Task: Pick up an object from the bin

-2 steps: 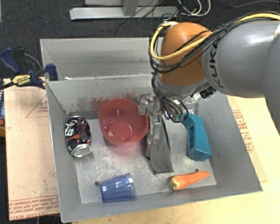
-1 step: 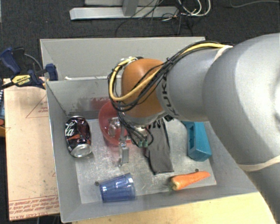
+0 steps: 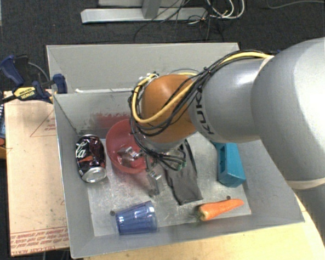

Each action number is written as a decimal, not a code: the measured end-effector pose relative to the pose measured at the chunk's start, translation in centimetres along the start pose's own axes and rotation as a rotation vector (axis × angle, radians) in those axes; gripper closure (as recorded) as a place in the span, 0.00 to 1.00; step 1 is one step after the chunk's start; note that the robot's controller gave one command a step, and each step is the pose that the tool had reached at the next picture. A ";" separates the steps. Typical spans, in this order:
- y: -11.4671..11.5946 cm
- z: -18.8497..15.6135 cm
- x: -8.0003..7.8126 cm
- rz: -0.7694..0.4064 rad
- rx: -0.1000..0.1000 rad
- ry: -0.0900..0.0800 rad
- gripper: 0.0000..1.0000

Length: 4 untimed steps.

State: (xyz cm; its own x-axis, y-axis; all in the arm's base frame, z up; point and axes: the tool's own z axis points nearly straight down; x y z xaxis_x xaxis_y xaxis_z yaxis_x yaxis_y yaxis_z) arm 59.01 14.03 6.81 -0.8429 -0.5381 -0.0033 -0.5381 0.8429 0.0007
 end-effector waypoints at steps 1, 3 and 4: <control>0.1 -0.1 -1.5 0.133 -0.002 -0.001 0.00; -0.2 -0.7 -1.9 0.136 0.002 -0.018 1.00; -0.2 -0.7 -1.9 0.136 0.002 -0.018 1.00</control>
Offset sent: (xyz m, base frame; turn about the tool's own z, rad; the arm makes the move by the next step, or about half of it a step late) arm 0.0000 0.0000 0.0000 0.0000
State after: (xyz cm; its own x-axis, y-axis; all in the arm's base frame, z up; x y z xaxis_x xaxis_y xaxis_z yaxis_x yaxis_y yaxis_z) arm 60.74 14.91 7.53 -0.9080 -0.4185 -0.0208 -0.4186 0.9082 0.0005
